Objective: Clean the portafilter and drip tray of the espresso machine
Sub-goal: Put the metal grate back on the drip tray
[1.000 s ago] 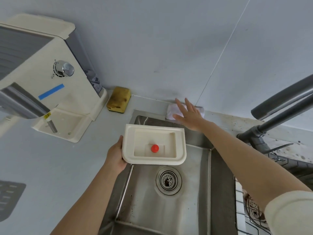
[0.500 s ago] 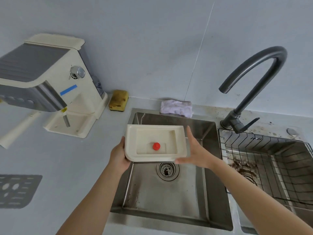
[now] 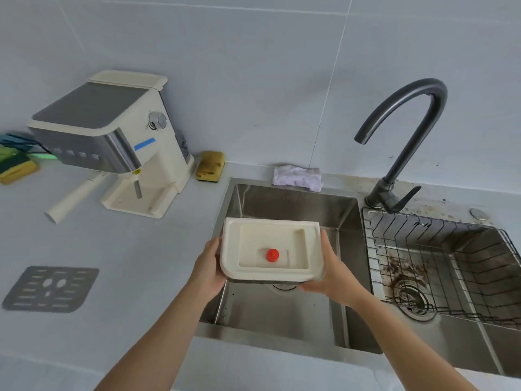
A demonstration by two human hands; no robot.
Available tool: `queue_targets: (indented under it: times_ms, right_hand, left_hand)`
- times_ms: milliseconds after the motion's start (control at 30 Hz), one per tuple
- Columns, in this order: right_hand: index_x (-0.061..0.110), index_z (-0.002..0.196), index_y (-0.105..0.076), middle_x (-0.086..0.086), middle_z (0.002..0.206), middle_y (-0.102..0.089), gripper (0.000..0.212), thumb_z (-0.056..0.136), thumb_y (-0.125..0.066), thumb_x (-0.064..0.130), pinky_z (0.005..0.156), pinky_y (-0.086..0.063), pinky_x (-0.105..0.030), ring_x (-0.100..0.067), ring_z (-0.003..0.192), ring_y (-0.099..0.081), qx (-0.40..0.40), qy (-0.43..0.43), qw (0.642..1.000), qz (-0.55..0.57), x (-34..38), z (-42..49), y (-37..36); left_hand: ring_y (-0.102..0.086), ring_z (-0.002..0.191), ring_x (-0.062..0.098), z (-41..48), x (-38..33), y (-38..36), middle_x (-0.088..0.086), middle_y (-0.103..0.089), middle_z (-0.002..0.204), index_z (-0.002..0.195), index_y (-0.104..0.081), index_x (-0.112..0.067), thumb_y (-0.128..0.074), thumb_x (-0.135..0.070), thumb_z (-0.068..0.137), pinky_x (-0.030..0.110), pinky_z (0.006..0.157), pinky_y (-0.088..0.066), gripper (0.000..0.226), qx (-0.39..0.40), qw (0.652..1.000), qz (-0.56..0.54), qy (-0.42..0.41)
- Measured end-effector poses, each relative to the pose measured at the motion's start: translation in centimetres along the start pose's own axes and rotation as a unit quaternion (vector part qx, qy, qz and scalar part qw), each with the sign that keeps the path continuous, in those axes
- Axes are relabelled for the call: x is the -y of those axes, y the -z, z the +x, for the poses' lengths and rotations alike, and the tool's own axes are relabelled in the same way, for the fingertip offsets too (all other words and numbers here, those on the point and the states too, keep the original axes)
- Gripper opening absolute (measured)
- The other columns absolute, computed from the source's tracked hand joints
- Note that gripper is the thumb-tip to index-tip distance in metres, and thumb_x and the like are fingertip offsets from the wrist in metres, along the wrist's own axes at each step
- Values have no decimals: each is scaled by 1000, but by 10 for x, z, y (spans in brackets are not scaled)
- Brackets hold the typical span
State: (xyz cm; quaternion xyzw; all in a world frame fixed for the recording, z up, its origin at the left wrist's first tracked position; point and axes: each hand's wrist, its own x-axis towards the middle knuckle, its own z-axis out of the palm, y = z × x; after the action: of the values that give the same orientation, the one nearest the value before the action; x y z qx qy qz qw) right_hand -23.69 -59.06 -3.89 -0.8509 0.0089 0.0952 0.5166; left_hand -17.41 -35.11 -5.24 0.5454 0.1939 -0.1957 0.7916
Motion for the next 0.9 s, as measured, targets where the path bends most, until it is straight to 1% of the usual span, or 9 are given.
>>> queue_targets:
  times_ms: [133,233,300,400,500,600,733,833,900]
  right_hand:
    - [54,123,-16,19,112,-50,99,57,-80,17,81,-56,-38,-11,103,-55,20,30,999,1,2,-12,-12]
    - [54,118,-22,20,107,-51,94,56,-81,15,80,-55,-30,-11,101,-55,28,49,998,9,4,-21,-25]
    - [55,116,-24,18,107,-53,92,53,-80,21,78,-52,-23,-8,100,-54,23,57,998,4,8,-27,-36]
    - [47,119,-26,18,108,-53,92,49,-81,23,82,-53,-35,-9,101,-54,33,67,997,12,14,-34,-54]
    - [47,120,-25,18,111,-51,93,46,-79,29,81,-53,-31,-9,103,-53,41,74,996,11,20,-37,-73]
    - [44,123,-25,14,112,-51,96,46,-81,28,78,-50,-25,-11,102,-53,37,74,997,-8,28,-32,-97]
    - [29,136,-19,9,119,-48,107,50,-82,27,86,-47,-31,-13,108,-48,30,57,997,-37,42,-20,-135]
    - [26,139,-12,15,114,-41,111,53,-82,33,78,-40,-18,-8,105,-43,23,40,996,-78,53,-9,-169]
    - [28,141,-6,18,113,-37,116,54,-82,38,79,-37,-17,-6,107,-39,22,14,996,-89,58,-2,-194]
  left_hand:
    - [-64,95,21,-33,3,13,8,-66,105,113,-59,-15,-32,-38,97,33,72,-53,39,30,997,56,-47]
    - [-58,105,28,-57,9,27,19,-60,115,121,-54,-5,-33,-34,98,40,82,-48,43,19,989,130,-64]
    - [-58,100,28,-69,12,39,19,-60,110,119,-54,-5,-37,-35,97,40,82,-47,42,-25,983,170,-58]
    - [-60,85,21,-82,10,60,10,-63,94,104,-59,-13,-39,-35,96,32,75,-49,31,-92,973,207,-53]
    - [-61,78,15,-88,7,81,3,-65,86,98,-60,-20,-36,-33,98,24,63,-47,27,-117,962,239,-66]
    - [-60,77,15,-90,2,105,3,-65,83,88,-62,-24,-35,-30,98,23,64,-46,30,-126,955,257,-78]
    - [-59,77,19,-80,-9,145,8,-64,82,86,-64,-17,-35,-29,99,27,71,-48,34,-120,952,270,-74]
    - [-59,76,19,-63,-20,183,8,-65,81,86,-65,-13,-35,-24,99,26,71,-49,34,-108,949,288,-70]
    - [-60,75,18,-48,-27,210,7,-66,80,90,-66,-12,-37,-20,98,25,67,-49,31,-93,945,306,-71]
